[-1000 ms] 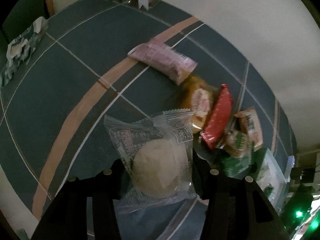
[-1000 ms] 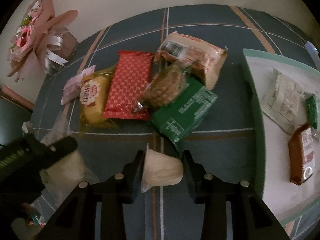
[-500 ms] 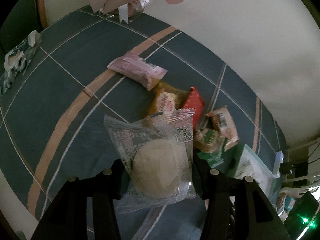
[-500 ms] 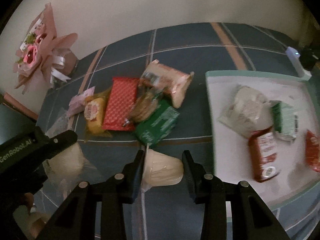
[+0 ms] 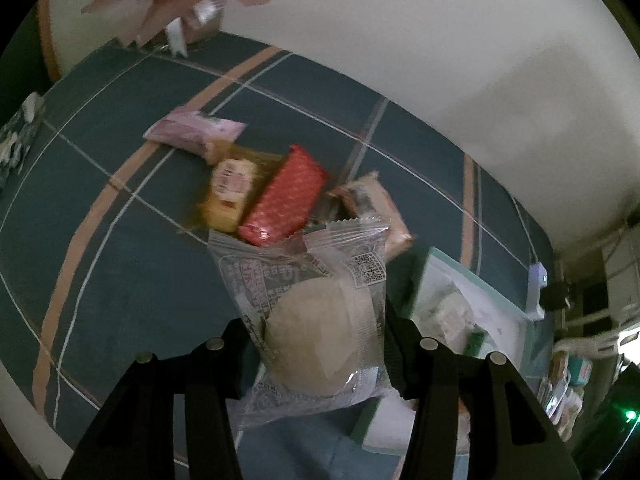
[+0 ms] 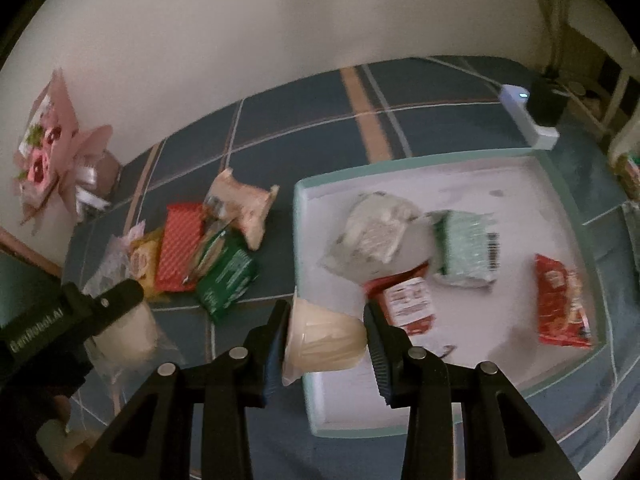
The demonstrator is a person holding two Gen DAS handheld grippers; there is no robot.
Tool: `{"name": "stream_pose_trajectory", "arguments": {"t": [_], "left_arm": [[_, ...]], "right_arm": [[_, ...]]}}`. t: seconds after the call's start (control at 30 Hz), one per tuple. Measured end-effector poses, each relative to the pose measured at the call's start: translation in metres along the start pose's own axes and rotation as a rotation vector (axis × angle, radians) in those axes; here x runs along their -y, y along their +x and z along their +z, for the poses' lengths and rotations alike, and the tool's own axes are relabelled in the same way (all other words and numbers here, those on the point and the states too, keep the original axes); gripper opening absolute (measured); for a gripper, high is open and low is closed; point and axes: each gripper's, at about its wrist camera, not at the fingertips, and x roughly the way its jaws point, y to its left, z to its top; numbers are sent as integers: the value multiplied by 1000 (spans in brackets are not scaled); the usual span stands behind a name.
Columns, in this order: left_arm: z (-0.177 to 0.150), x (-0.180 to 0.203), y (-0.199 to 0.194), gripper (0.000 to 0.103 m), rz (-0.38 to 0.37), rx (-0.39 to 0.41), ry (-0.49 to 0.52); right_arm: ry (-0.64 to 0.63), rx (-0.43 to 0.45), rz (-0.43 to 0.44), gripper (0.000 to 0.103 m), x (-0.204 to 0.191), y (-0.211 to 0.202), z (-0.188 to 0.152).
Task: Organize snacks
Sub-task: 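Lift the bun and cup and carry both grippers over the tray, then lower the bun and cup into the tray and open both grippers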
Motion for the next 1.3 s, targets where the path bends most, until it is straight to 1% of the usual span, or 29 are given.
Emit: {"name": "stream_pose_trajectory", "arguments": {"t": [0.23, 0.5, 0.73, 0.87, 0.97, 1.17, 1.3], "left_arm": [[-14, 33, 1, 53, -6, -10, 81], [-38, 75, 5, 53, -8, -28, 201], [-58, 102, 11, 53, -19, -59, 281], [-68, 114, 18, 53, -7, -78, 330], [-73, 119, 26, 53, 11, -95, 354], [-80, 120, 49, 53, 57, -142, 380], [-85, 119, 68, 53, 96, -184, 397]], "right_arm": [[52, 47, -34, 40, 41, -23, 8], [128, 85, -64, 40, 87, -46, 12], [184, 108, -74, 40, 114, -60, 9], [196, 115, -74, 40, 120, -64, 9], [193, 94, -76, 40, 119, -57, 9], [179, -10, -90, 40, 119, -22, 4], [174, -59, -86, 40, 118, -5, -1]]}}
